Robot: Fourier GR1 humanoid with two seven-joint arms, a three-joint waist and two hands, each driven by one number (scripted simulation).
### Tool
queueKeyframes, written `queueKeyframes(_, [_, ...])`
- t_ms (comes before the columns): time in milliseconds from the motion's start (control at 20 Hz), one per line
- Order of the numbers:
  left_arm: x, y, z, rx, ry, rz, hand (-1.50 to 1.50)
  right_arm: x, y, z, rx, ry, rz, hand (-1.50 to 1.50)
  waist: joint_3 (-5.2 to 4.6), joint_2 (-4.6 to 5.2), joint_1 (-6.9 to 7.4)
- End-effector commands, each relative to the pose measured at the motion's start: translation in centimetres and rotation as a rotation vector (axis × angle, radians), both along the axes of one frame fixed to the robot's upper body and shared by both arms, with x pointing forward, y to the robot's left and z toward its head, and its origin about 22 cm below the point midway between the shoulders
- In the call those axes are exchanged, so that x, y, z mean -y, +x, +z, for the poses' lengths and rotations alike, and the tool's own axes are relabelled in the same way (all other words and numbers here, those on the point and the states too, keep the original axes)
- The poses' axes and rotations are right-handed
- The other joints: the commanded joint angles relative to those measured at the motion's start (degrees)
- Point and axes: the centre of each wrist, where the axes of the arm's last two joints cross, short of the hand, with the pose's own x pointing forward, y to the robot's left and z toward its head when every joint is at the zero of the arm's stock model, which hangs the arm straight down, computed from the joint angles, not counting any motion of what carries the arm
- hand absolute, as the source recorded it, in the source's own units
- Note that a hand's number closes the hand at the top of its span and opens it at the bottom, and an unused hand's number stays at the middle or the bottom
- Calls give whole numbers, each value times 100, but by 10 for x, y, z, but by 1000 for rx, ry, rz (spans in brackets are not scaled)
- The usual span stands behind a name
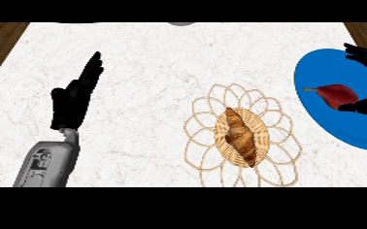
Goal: Pick the pear from the placemat and place it in the plate
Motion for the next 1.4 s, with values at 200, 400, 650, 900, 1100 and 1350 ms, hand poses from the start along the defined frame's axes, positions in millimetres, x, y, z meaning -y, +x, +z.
queueKeyframes(200, [-4,-2,3,26,7,-9,0,72,-43,52,93,264,-205,-150,19,57,87])
queueKeyframes(400, [1,-4,-5,-5,-12,-26,0,102,-72,69,69,293,-250,-150,24,62,89])
queueKeyframes(650, [5,5,-3,29,6,-6,0,120,-95,81,51,308,-249,-150,42,101,59])
queueKeyframes(900, [12,1,0,15,-19,-23,0,131,-112,84,42,270,-260,-150,64,97,101])
queueKeyframes(1100, [3,0,1,28,-1,-11,0,129,-118,66,39,275,-274,-150,78,96,126])
queueKeyframes(1350, [3,10,7,25,-4,-3,0,136,-125,79,49,287,-277,-150,75,111,39])
